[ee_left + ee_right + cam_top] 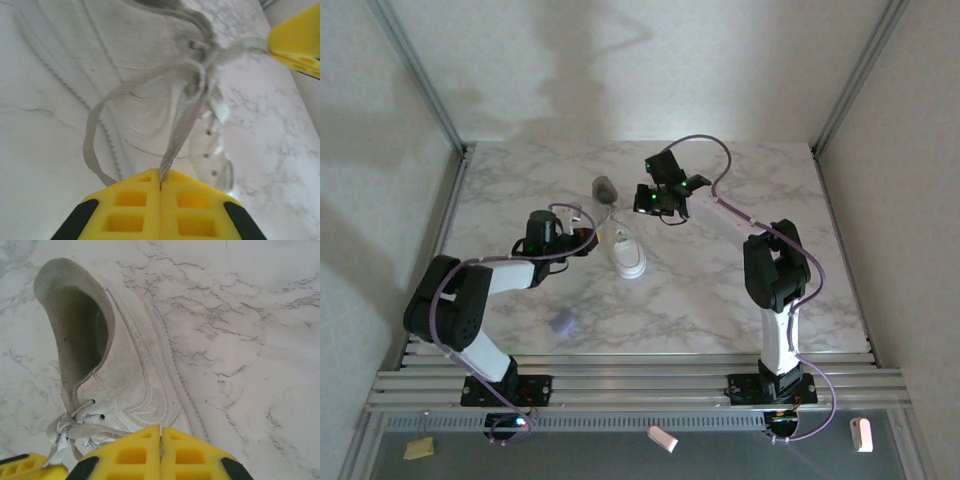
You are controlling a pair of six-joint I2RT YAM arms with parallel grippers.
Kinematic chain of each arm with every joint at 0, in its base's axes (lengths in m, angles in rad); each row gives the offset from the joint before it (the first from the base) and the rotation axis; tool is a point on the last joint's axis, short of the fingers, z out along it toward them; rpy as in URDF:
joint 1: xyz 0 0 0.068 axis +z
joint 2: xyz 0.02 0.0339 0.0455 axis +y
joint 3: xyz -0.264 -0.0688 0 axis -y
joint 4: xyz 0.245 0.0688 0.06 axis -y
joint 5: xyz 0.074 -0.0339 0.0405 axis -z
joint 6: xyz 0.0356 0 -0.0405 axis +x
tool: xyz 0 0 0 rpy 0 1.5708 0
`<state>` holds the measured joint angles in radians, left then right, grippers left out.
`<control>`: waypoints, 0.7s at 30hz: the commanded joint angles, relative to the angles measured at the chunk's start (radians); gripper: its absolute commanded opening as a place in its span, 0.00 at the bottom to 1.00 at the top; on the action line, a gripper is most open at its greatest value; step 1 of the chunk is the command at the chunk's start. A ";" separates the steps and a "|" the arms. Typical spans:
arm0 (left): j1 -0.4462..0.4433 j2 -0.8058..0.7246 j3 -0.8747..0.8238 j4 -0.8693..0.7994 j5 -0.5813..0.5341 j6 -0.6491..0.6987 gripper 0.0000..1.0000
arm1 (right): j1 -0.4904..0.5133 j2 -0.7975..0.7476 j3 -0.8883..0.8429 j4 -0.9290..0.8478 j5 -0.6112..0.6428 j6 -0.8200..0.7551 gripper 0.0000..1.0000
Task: Tie the shoes
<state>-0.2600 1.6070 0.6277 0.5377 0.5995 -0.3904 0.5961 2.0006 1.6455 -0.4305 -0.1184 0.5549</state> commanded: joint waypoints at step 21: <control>-0.186 -0.124 -0.129 -0.067 -0.040 -0.053 0.00 | -0.017 -0.257 -0.183 0.045 -0.051 -0.086 0.00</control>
<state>-0.4316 1.4551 0.5224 0.4854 0.5789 -0.4381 0.5900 1.7706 1.4841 -0.4206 -0.1799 0.4820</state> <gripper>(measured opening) 0.038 0.062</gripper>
